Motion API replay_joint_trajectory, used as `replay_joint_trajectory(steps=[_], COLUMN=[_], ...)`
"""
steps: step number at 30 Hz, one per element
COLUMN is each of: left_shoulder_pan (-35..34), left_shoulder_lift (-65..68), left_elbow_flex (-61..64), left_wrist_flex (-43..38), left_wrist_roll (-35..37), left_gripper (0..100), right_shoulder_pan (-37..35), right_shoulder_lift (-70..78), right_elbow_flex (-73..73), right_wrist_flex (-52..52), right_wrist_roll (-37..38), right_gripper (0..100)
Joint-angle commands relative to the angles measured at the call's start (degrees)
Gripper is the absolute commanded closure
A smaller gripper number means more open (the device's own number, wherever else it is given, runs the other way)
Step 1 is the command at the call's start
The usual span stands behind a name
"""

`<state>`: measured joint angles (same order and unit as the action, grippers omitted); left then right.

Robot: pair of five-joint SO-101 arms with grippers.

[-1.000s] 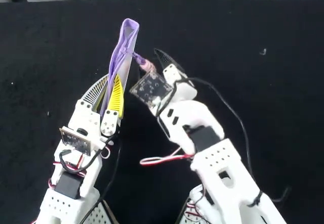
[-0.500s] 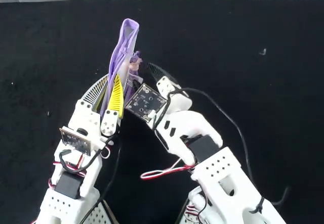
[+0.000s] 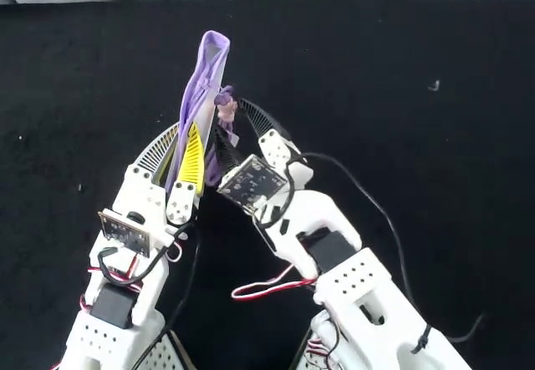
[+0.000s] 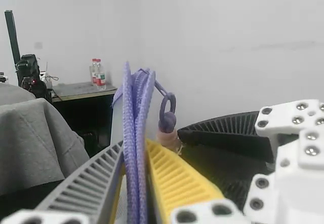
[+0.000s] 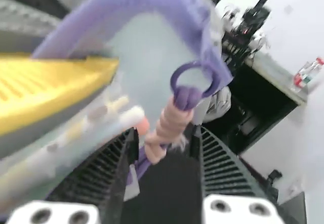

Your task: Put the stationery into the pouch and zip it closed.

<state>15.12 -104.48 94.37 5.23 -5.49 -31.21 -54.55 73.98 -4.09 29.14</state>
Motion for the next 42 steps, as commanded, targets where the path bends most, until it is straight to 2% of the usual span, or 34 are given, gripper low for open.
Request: replay_joint_trajectory(steps=[1,5,9,11,21,29,35,38,42], left_shoulder_pan=[-0.6,-0.5,-0.5,-0.7,-0.7,-0.8,-0.9,-0.9,-1.0], left_shoulder_lift=[-0.1,-0.1,-0.1,-0.1,-0.1,-0.1,-0.1,-0.1,-0.1], left_elbow_flex=[0.2,0.2,0.2,0.2,0.2,0.2,0.2,0.2,0.1], left_wrist_flex=[0.2,0.2,0.2,0.2,0.2,0.2,0.2,0.2,0.2], left_wrist_roll=[0.6,0.6,0.6,0.6,0.6,0.6,0.6,0.6,0.6], left_gripper=[97,97,97,97,97,97,97,97,97], right_shoulder_pan=[-0.5,0.5,4.7,6.2,6.2,2.3,2.5,2.3,1.2], right_shoulder_lift=[-1.7,0.1,7.2,9.9,2.0,-0.7,1.4,3.6,5.1], right_elbow_flex=[-0.7,-2.8,-8.1,-10.0,-5.4,-3.6,-4.4,-4.9,-5.0], right_wrist_flex=[-3.1,-3.0,-2.6,-2.6,-2.5,-2.5,-2.5,-2.5,-2.8], right_wrist_roll=[-0.8,-1.1,-10.9,-13.4,-12.0,-11.9,-11.9,-12.1,-12.3], right_gripper=[82.9,82.9,82.9,82.9,82.9,83.0,92.0,89.8,81.5])
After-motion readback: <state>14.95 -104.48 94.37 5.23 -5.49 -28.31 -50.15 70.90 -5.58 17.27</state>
